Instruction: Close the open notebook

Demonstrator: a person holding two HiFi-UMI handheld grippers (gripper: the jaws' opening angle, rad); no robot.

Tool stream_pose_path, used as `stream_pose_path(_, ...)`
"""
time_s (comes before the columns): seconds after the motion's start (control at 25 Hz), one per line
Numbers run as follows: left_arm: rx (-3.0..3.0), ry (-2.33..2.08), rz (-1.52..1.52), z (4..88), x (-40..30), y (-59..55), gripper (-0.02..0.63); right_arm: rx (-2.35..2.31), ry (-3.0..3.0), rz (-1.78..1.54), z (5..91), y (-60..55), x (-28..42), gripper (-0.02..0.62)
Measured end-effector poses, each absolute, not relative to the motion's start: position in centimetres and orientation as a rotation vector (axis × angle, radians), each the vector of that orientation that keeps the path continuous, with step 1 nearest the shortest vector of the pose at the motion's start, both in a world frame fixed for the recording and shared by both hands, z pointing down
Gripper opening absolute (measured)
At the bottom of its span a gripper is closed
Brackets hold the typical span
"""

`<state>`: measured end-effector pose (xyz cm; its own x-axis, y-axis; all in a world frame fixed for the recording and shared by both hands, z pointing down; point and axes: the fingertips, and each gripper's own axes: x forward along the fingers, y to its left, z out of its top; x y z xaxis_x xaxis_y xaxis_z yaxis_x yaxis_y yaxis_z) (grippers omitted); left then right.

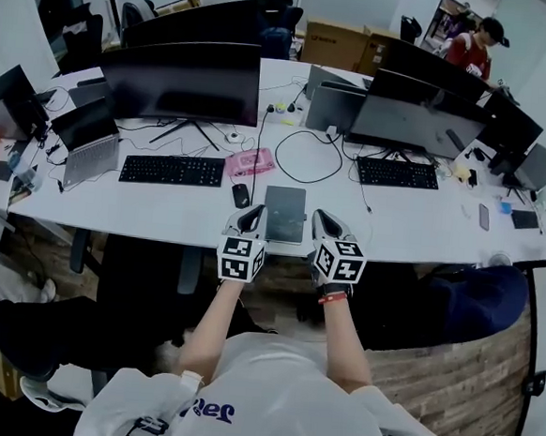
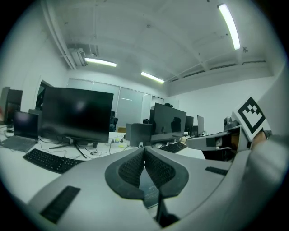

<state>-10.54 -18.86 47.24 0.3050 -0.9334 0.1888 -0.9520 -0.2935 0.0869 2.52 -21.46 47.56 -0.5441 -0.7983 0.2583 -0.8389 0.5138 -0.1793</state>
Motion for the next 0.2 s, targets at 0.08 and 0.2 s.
stream_pose_path(0.08,2.384,-1.679,0.146,48.3,-10.1,-19.1,0.018,1.407,-2.577,0.439,48.9,-22.0,2.4,0.009)
stream_pose_path(0.2,2.372,-1.609,0.19,51.0,-9.7,-19.5,0.018,1.391,-2.529,0.458,51.2,-22.8,2.4,0.009)
